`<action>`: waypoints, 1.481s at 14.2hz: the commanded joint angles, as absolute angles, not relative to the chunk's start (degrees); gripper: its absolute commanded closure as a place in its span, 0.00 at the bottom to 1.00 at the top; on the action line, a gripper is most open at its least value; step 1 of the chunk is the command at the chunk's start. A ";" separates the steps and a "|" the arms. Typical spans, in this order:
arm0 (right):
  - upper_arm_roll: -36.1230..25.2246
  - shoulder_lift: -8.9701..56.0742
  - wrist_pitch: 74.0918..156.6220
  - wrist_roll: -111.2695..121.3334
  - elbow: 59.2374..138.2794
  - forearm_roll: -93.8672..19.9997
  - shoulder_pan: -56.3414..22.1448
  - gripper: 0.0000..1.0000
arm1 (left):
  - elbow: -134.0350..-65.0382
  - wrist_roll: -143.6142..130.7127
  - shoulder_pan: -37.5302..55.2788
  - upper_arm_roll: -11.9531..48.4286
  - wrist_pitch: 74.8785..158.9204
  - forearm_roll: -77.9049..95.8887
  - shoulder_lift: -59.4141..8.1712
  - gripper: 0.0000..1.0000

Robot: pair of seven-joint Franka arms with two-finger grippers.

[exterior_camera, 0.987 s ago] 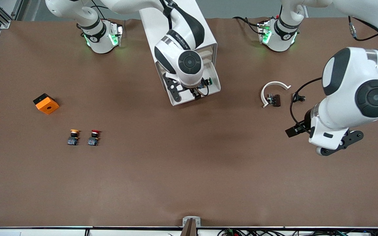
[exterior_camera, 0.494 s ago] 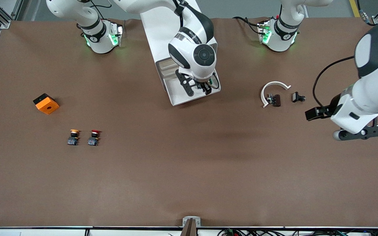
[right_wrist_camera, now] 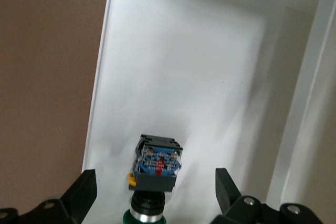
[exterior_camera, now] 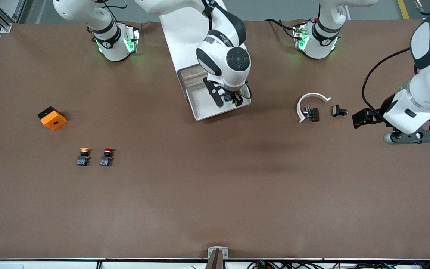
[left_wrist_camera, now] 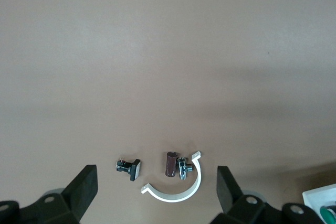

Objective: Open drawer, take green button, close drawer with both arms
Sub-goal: 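Grasp the green button with the right gripper while the left arm retracts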

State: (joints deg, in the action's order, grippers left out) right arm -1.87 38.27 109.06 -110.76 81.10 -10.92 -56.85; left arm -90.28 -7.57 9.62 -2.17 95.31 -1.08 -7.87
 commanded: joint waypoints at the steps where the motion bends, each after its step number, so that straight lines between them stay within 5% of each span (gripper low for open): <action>1: -2.46 38.67 110.04 -111.71 81.74 -9.23 -57.83 0.00 | -92.74 -5.54 9.67 -2.11 97.38 -0.44 -5.01 0.00; 4: -2.46 39.02 110.21 -111.71 81.74 -9.14 -57.83 0.00 | -88.08 -6.24 10.11 -2.29 93.62 -1.23 -6.59 0.00; 14: -2.46 40.60 110.65 -111.18 81.74 -9.23 -58.18 0.00 | -92.99 -6.07 9.40 -2.20 93.52 -0.26 0.26 0.00; 18: -2.37 40.78 111.18 -110.48 81.74 -9.49 -58.10 0.51 | -92.81 -5.97 9.40 -2.28 92.47 -0.26 1.05 0.00; 21: -2.37 40.78 111.44 -110.48 81.74 -9.58 -58.10 1.00 | -92.81 -6.59 9.32 -2.37 91.41 -0.26 2.02 0.00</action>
State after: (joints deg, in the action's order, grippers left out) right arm -1.91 40.40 110.91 -110.70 81.58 -10.03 -57.40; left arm -91.63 -6.79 9.59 -2.21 92.11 -1.05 -0.07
